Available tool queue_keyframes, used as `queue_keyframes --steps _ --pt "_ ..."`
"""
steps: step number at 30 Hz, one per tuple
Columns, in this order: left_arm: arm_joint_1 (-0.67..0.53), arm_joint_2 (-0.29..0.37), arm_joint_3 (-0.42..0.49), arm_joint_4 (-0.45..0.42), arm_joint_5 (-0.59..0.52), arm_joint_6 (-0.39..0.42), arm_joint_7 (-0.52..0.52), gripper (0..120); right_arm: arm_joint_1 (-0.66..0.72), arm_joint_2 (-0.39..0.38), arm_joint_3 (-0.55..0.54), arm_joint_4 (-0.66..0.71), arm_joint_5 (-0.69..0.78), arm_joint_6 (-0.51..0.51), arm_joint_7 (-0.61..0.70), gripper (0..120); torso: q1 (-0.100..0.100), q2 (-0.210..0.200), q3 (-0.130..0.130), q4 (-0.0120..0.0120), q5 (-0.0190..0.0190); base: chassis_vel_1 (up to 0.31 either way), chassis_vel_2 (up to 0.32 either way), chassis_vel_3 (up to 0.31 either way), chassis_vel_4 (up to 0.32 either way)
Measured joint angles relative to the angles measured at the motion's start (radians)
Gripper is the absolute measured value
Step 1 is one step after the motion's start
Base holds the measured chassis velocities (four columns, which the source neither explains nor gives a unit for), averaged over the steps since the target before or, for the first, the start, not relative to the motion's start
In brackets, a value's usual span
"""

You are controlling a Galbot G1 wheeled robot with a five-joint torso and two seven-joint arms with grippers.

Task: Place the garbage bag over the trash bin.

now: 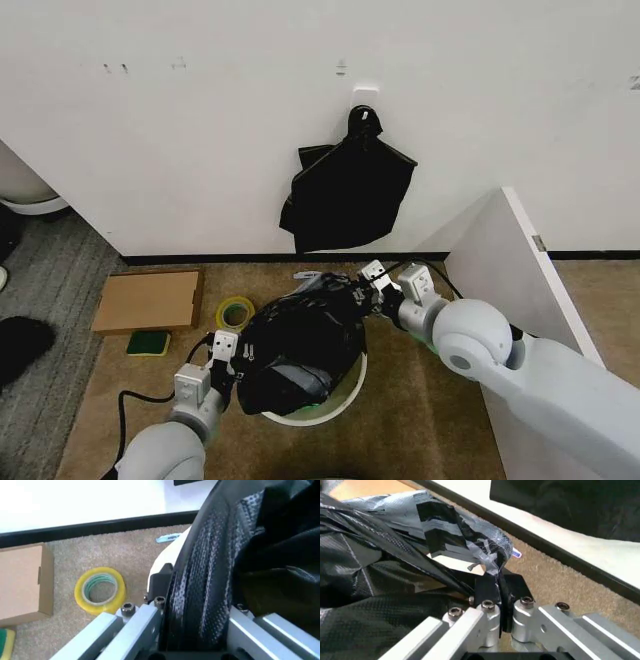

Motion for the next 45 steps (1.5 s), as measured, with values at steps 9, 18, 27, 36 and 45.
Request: queue_keyframes --steps 9,18,27,36,45 --pt "0.009 -0.009 -0.003 -0.013 -0.048 0.016 -0.018 0 -0.019 -0.015 0.017 0.025 0.031 0.104 -0.062 22 0.0 0.0 0.0 0.0001 0.0 0.0 0.0 0.0 0.0" --pt "0.007 -0.009 -0.007 -0.008 -0.094 0.035 -0.035 0 -0.03 -0.034 0.059 0.037 0.071 0.122 -0.065 58 0.0 0.0 0.0 0.0001 0.0 0.0 0.0 0.0 0.0" --pt "0.015 -0.015 -0.009 -0.001 -0.123 0.039 -0.048 0 -0.108 -0.059 0.262 0.101 0.287 0.085 -0.055 91 0.0 0.0 0.0 0.0002 0.0 0.0 0.0 0.0 0.0" --pt "0.024 -0.028 -0.032 -0.009 -0.176 0.041 -0.071 0 -0.209 -0.048 0.398 0.146 0.53 0.015 -0.01 100 0.0 0.0 0.0 0.0003 0.0 0.0 0.0 0.0 0.0" --pt "0.027 -0.026 -0.058 -0.015 -0.217 0.046 -0.083 0 -0.412 -0.035 0.488 0.216 0.513 -0.035 -0.048 98 0.0 0.0 0.0 -0.0001 0.0001 0.0 0.0 0.0 0.0"
